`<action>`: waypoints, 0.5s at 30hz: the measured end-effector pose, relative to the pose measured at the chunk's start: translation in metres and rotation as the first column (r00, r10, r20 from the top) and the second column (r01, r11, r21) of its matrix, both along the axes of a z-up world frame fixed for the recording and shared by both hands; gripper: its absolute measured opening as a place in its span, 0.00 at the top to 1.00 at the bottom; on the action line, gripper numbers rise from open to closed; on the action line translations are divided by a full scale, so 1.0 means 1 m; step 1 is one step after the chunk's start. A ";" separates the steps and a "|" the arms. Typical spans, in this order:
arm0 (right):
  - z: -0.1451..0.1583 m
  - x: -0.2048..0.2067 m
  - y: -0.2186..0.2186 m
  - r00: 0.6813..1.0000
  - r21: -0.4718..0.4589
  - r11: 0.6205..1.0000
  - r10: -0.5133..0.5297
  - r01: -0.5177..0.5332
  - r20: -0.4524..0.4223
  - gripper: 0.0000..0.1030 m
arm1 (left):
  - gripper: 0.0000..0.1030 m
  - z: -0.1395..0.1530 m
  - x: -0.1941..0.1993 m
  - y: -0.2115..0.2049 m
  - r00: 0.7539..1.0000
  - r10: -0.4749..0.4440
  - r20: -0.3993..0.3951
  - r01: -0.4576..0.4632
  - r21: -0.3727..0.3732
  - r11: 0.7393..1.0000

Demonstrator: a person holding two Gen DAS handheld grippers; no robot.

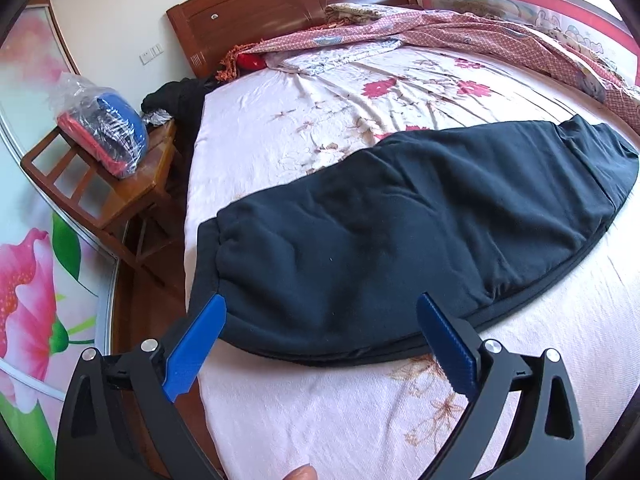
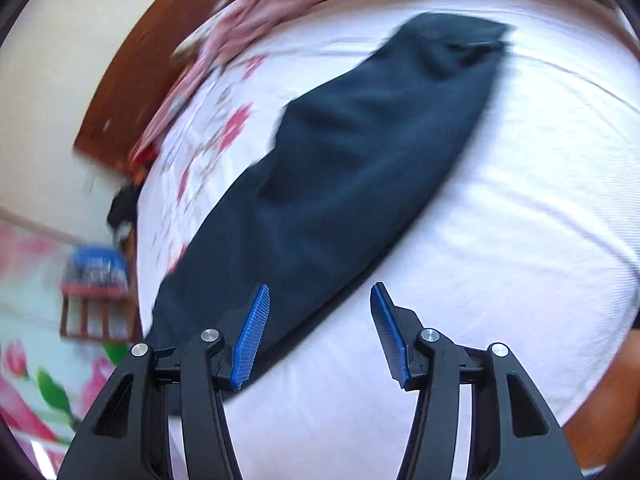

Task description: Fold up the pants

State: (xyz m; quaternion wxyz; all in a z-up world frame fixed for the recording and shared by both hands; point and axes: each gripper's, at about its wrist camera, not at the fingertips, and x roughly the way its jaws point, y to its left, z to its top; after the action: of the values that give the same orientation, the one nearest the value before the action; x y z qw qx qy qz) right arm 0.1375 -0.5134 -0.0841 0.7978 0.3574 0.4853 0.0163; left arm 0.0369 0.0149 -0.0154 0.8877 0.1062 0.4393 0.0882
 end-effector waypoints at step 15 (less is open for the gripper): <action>-0.024 0.051 -0.127 0.963 0.010 0.964 -0.267 0.267 0.021 0.49 | 0.06 -0.004 0.014 -0.018 1.000 0.011 -0.029 -0.011 0.021 1.000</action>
State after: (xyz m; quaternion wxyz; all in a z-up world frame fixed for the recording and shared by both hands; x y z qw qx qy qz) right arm 0.1886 -0.6407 -0.1086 0.7968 0.4222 0.4236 -0.0857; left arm 0.0504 -0.0036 -0.0190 0.8795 0.1141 0.4518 0.0960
